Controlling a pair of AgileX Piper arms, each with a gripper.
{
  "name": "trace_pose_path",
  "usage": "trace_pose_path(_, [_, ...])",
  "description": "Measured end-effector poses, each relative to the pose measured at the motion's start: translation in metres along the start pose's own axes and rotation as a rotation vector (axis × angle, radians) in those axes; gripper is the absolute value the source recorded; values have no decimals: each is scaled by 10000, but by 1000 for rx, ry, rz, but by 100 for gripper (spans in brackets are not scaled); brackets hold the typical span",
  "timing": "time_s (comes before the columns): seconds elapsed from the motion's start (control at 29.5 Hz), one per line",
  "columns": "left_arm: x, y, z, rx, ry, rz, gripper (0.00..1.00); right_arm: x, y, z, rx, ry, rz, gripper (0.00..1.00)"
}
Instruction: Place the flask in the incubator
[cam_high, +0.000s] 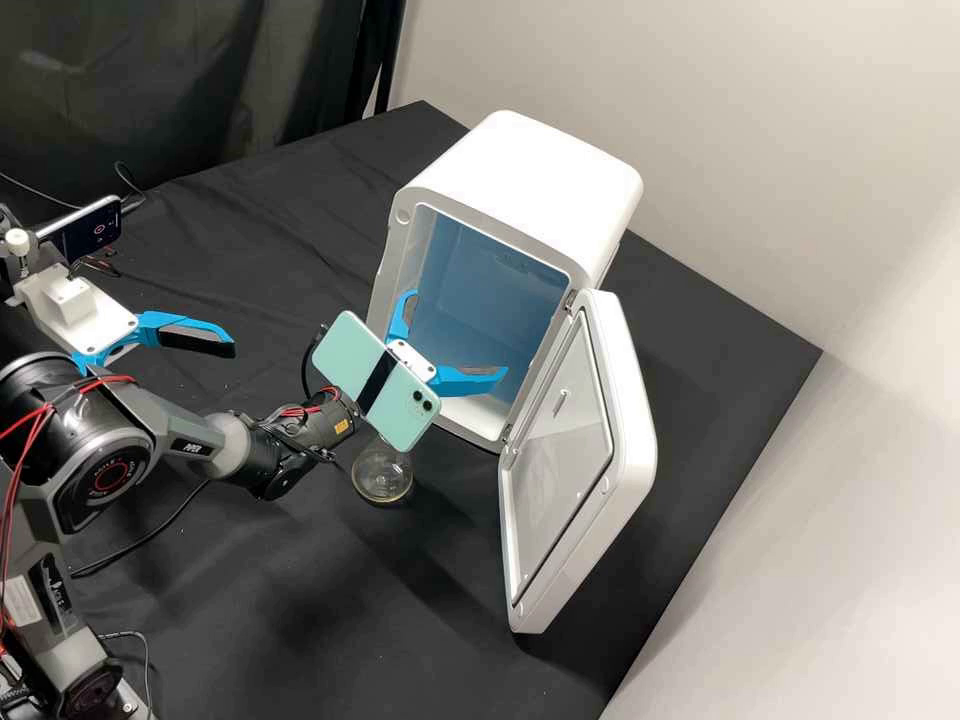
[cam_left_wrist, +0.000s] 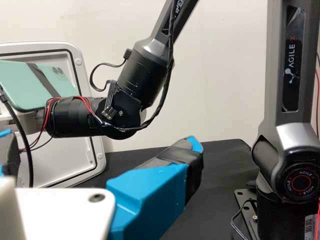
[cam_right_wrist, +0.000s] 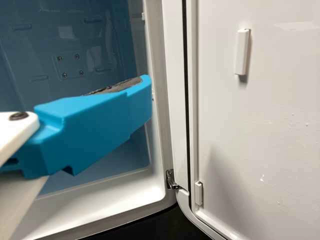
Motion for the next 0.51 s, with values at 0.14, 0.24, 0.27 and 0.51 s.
trace_pose_path(0.14, [0,0,0,0,0,0,100,0,0,0,0,0,0,100])
trace_pose_path(0.24, [0,0,0,0,0,0,100,0,0,0,0,0,0,100])
trace_pose_path(0.27, [0,0,0,0,0,0,100,0,0,0,0,0,0,100])
trace_pose_path(0.51, [24,-85,-31,18,-8,-30,100,0,0,0,0,0,0,100])
